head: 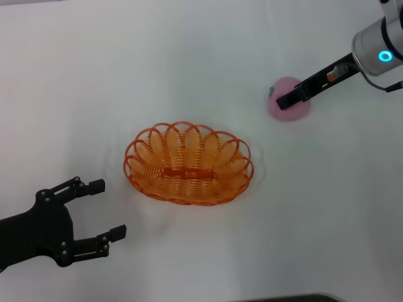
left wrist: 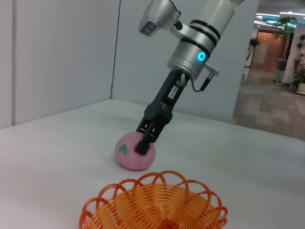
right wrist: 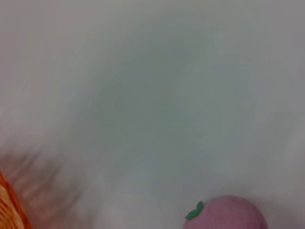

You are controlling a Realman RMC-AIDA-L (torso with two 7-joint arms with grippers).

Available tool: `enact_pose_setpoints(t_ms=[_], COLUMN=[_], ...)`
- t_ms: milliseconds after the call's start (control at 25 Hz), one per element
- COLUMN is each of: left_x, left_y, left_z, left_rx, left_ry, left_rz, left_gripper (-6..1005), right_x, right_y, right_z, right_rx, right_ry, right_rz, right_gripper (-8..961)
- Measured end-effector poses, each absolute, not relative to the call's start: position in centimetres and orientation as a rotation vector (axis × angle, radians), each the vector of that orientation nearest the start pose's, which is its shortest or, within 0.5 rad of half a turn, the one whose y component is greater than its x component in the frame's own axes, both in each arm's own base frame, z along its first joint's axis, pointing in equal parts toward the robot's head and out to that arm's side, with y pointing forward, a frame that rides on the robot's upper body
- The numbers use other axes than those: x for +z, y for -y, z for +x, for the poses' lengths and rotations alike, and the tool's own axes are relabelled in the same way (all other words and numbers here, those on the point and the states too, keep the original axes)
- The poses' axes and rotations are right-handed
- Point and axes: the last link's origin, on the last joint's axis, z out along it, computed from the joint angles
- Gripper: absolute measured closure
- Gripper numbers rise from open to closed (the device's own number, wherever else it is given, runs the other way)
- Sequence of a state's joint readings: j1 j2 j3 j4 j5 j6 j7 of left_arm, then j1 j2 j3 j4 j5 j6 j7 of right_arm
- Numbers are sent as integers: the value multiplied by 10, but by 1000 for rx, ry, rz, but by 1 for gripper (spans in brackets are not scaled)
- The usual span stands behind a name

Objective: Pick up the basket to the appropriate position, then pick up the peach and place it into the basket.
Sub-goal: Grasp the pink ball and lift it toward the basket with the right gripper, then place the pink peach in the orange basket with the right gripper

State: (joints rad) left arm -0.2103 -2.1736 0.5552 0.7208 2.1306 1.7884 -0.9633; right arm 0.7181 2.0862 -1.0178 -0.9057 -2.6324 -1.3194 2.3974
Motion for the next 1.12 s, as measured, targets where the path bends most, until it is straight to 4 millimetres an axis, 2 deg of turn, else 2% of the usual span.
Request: enact_pose_setpoints(t_ms=[280,440,480,720,880,1120], left_x=[-17,-15,-14,-12,-11,-10], left_y=[-205,-205,-205,-205,-204,-203], left_z=[-321,-322,-322,-324,-325,-326], left_rx=[-732,-736,-738,-738,-738,-740], left_ry=[448,452,454,463,469,470], left_rz=[-2732,-2721,-2714,-2701,-2694,-2687], left_gripper=[116,116,116,116,116,116], right_x=[-3,1,1,19,26,19], right_y=[-391,-387,-387,-381,-373,-363], right_z=[242,236,236,226,222,218], right_rx=[-262,-166,-166,115,230,294], right_ry=[-1213,-1224,-1224,-1247,-1254,-1249], right_rz=[-2461,-2529,-2529,-2629,-2682,-2747], right_gripper=[434,617,617,620,629,642])
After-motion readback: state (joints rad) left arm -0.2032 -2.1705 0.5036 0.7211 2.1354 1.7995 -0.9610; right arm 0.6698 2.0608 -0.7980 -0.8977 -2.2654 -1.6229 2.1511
